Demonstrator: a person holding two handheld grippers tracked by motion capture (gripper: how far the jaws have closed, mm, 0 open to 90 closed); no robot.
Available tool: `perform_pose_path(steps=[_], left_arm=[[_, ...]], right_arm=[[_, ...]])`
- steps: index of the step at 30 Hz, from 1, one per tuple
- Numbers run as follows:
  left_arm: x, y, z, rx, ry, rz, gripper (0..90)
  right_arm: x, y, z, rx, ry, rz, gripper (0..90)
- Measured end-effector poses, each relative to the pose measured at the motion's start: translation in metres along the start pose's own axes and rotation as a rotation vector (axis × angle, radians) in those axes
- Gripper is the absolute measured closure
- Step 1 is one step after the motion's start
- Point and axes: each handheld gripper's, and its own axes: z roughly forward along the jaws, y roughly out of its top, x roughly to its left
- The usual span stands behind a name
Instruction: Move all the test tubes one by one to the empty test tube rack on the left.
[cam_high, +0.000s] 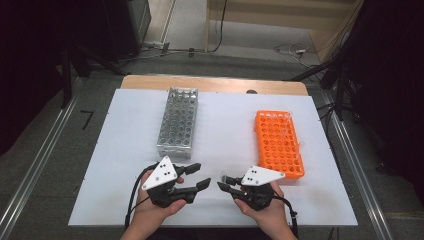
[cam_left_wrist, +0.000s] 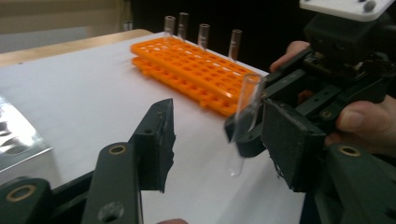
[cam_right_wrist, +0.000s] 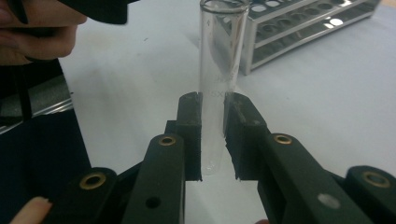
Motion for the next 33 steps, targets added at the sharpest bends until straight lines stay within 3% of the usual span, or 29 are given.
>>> perform_pose_path(steps=[8, 16, 21, 33], left_arm=[[-0.010, -0.002, 0.013, 0.041, -0.035, 0.006, 55.1], [-0.009, -0.001, 0.015, 0.045, -0.051, -0.014, 66.5], [-0.010, -0.002, 0.017, 0.054, -0.063, -0.003, 72.9], [-0.013, -0.002, 0.016, 0.053, -0.034, 0.009, 75.7]], right_arm=[[0.013, 0.003, 0.007, 0.013, 0.014, -0.041, 73.8], [0.019, 0.005, 0.008, 0.011, 0.028, -0.062, 73.8], [0.022, 0.006, 0.010, 0.017, 0.038, -0.074, 73.8], [0.022, 0.006, 0.010, 0.018, 0.039, -0.070, 73.8]])
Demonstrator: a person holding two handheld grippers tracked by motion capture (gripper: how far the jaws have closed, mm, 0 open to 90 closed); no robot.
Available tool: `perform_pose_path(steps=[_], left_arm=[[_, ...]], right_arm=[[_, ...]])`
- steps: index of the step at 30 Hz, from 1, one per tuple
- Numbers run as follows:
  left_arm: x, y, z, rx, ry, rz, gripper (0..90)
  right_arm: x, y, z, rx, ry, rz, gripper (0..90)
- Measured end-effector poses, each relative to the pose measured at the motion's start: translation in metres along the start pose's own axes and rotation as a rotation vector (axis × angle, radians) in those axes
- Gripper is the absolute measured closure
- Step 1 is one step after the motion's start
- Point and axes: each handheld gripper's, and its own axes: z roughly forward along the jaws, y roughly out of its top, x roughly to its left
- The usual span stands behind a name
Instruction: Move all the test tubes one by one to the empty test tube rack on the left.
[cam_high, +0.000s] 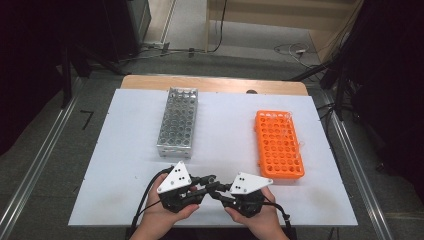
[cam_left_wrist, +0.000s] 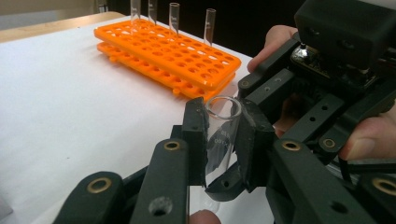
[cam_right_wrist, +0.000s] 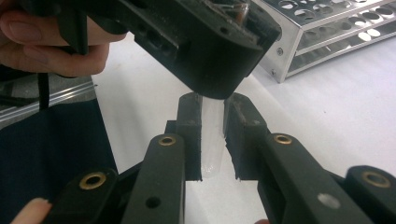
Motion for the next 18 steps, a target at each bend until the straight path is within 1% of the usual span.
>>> perform_pose_path(steps=[4, 5, 6, 7, 8, 9, 10, 11, 12, 13, 14, 15, 16, 17, 18], left_arm=[[-0.001, 0.002, 0.001, 0.003, 0.004, 0.001, 76.0], [-0.001, 0.002, 0.002, 0.003, 0.004, 0.002, 76.0], [-0.001, 0.003, 0.002, 0.002, 0.005, -0.001, 76.0], [-0.001, 0.004, 0.003, 0.003, 0.019, -0.003, 76.0], [0.001, 0.005, 0.003, -0.001, 0.021, -0.007, 76.0], [0.001, 0.005, 0.003, -0.001, 0.021, -0.007, 76.0], [0.002, 0.006, 0.001, -0.003, 0.024, -0.012, 76.0], [0.004, 0.008, 0.001, -0.008, 0.030, -0.014, 76.0], [0.006, 0.009, 0.000, -0.011, 0.034, -0.013, 76.0], [0.009, 0.012, -0.001, -0.009, 0.039, -0.010, 76.0], [0.011, 0.014, -0.001, -0.009, 0.047, -0.008, 76.0], [0.013, 0.017, -0.002, -0.006, 0.053, -0.009, 76.0], [0.016, 0.019, -0.002, -0.009, 0.058, -0.010, 76.1], [0.018, 0.022, -0.003, -0.010, 0.065, -0.006, 76.0], [0.021, 0.025, -0.004, -0.011, 0.072, -0.006, 76.0]], right_arm=[[0.000, -0.001, -0.002, -0.014, 0.000, 0.013, 73.4], [-0.001, -0.002, -0.003, -0.017, -0.001, 0.013, 72.5], [-0.002, -0.002, -0.004, -0.021, -0.002, 0.013, 69.8], [-0.003, -0.003, -0.006, -0.028, 0.000, 0.019, 64.8], [-0.003, -0.003, -0.007, -0.036, -0.011, 0.021, 58.1], [-0.003, -0.004, -0.009, -0.037, -0.043, 0.024, 54.4], [-0.004, -0.004, -0.012, -0.043, -0.051, 0.029, 51.9], [-0.006, -0.005, -0.015, -0.053, -0.048, 0.031, 48.2], [-0.006, -0.005, -0.015, -0.053, -0.048, 0.031, 48.2], [-0.008, -0.006, -0.019, -0.061, -0.054, 0.032, 43.8], [-0.013, -0.009, -0.026, -0.076, -0.063, 0.030, 35.8], [-0.013, -0.009, -0.026, -0.076, -0.063, 0.030, 35.8], [-0.017, -0.013, -0.033, -0.087, -0.091, 0.040, 25.8], [-0.020, -0.015, -0.037, -0.088, -0.101, 0.053, 22.1], [-0.020, -0.015, -0.037, -0.088, -0.101, 0.053, 22.1]])
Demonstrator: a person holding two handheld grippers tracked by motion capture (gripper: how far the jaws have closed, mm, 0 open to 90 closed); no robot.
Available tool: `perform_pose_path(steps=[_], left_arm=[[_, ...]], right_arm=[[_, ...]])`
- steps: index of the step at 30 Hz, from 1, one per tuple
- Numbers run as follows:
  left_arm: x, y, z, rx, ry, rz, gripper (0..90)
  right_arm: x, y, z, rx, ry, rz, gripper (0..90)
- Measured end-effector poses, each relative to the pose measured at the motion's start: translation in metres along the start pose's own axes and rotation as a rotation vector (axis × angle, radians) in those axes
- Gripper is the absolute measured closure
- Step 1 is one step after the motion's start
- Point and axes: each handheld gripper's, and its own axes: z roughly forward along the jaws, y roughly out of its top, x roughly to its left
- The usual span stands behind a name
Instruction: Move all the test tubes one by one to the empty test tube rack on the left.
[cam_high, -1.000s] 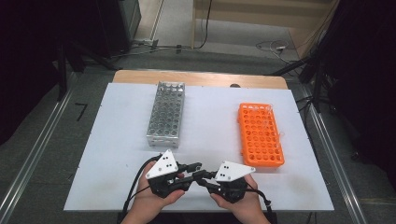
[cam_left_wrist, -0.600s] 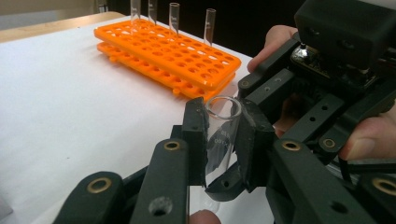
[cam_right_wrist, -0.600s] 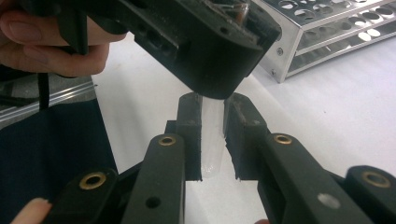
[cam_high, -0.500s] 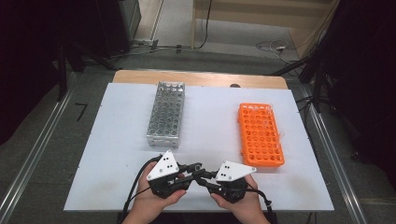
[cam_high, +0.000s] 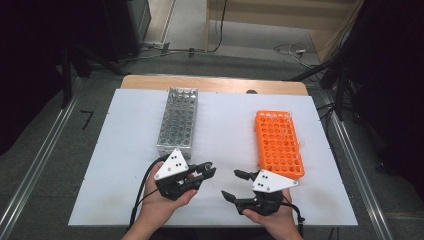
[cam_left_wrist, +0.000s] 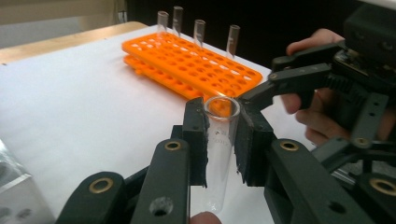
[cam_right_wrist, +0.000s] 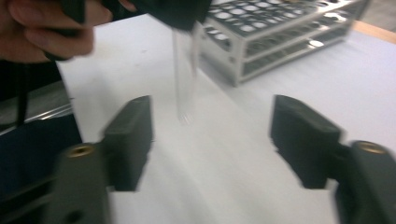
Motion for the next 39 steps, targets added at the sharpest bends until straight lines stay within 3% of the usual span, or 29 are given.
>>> perform_pose_path(steps=[10, 13, 25, 39], left_arm=[[0.032, 0.025, 0.001, -0.016, 0.067, -0.032, 76.0], [0.042, 0.032, 0.001, -0.032, 0.087, -0.041, 76.0], [0.082, 0.053, 0.006, -0.041, 0.153, -0.058, 76.0], [0.128, 0.076, 0.032, -0.036, 0.220, -0.076, 76.1]], right_arm=[[-0.026, -0.020, -0.039, -0.031, -0.078, 0.068, 0.0], [-0.031, -0.027, -0.052, -0.031, -0.130, 0.094, 0.0], [-0.056, -0.046, -0.084, -0.064, -0.173, 0.167, 0.0], [-0.070, -0.055, -0.089, -0.073, -0.186, 0.204, 0.0]])
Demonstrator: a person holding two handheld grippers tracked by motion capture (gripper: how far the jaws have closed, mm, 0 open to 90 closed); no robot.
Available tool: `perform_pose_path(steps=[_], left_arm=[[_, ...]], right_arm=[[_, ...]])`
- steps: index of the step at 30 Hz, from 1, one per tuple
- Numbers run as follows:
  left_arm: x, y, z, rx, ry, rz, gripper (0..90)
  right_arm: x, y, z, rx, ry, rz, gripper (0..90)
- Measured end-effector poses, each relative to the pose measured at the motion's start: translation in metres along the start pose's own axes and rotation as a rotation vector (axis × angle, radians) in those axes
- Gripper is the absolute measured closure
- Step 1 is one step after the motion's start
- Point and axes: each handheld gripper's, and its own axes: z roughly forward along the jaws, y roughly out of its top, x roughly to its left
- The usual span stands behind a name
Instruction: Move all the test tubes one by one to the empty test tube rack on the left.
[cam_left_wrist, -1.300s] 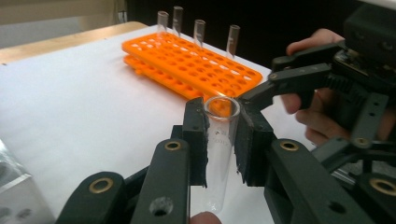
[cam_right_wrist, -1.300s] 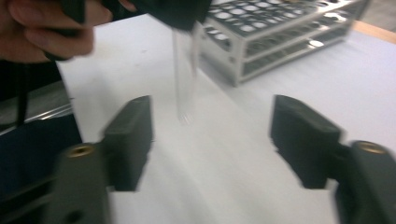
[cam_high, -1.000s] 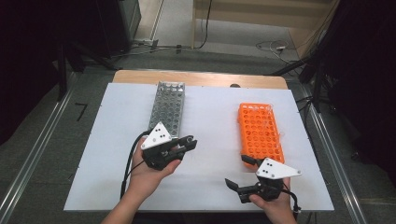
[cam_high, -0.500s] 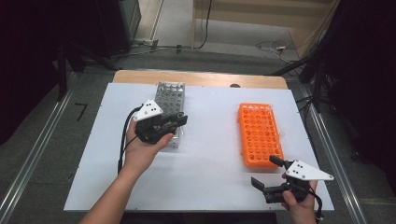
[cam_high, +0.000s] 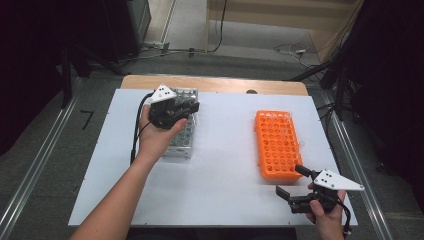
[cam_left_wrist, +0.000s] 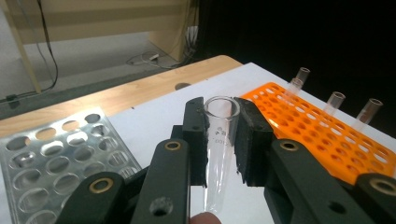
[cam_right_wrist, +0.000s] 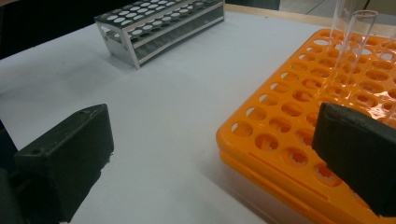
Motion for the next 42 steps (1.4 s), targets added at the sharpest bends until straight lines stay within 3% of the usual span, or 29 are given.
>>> perform_pose_path(steps=[13, 23, 32, 38, 42], left_arm=[[0.038, 0.020, 0.032, -0.016, 0.071, -0.067, 76.0], [0.059, 0.036, 0.062, -0.016, 0.141, -0.080, 76.0], [0.078, 0.037, 0.090, -0.007, 0.238, -0.095, 76.0], [0.087, 0.034, 0.103, 0.010, 0.263, -0.109, 76.0], [0.087, 0.030, 0.110, 0.016, 0.292, -0.096, 76.0]], right_arm=[[-0.005, -0.001, -0.001, -0.008, -0.006, 0.018, 0.0], [-0.006, -0.001, -0.002, -0.011, -0.016, 0.020, 0.0], [-0.007, -0.001, -0.004, -0.014, -0.018, 0.027, 0.0], [-0.009, -0.002, -0.005, -0.018, -0.011, 0.029, 0.0], [-0.010, -0.002, -0.005, -0.022, -0.009, 0.035, 0.0]])
